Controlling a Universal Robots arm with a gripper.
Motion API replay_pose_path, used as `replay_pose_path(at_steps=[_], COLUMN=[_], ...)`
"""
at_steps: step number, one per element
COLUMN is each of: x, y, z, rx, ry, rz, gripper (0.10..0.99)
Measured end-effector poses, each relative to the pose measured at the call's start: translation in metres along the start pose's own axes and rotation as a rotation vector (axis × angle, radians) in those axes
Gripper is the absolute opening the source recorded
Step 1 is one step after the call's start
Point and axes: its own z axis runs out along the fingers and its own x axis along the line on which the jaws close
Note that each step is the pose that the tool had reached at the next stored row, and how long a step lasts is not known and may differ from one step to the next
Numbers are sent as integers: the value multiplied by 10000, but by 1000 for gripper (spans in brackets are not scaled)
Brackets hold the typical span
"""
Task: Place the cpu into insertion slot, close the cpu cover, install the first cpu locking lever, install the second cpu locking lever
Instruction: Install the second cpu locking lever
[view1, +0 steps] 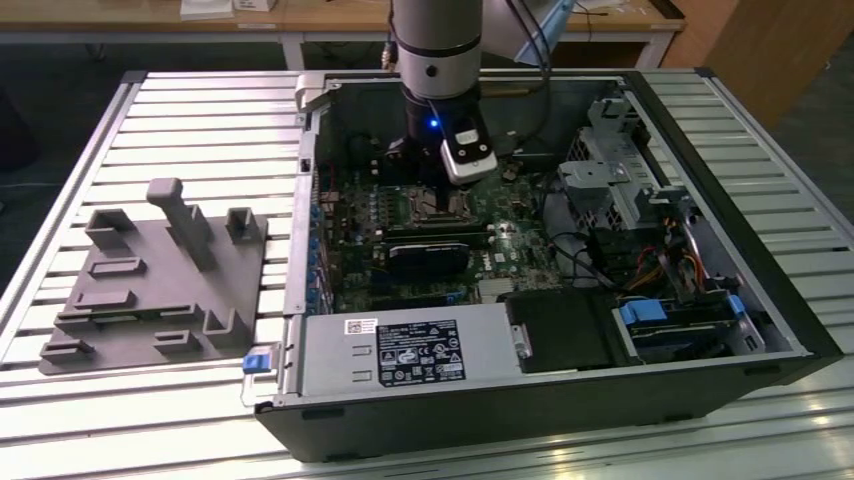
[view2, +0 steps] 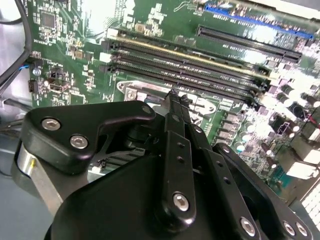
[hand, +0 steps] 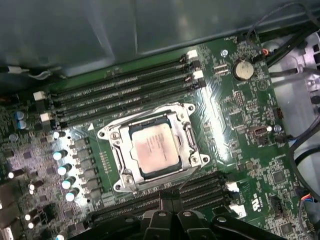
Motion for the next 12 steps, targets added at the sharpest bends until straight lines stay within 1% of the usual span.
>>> replay_pose_path(at_steps=[5, 12], x=[1, 4], y=[-13, -14], z=[18, 21], rx=[-6, -13], ry=[26, 28], rz=[-135, -199], gripper=[106, 106])
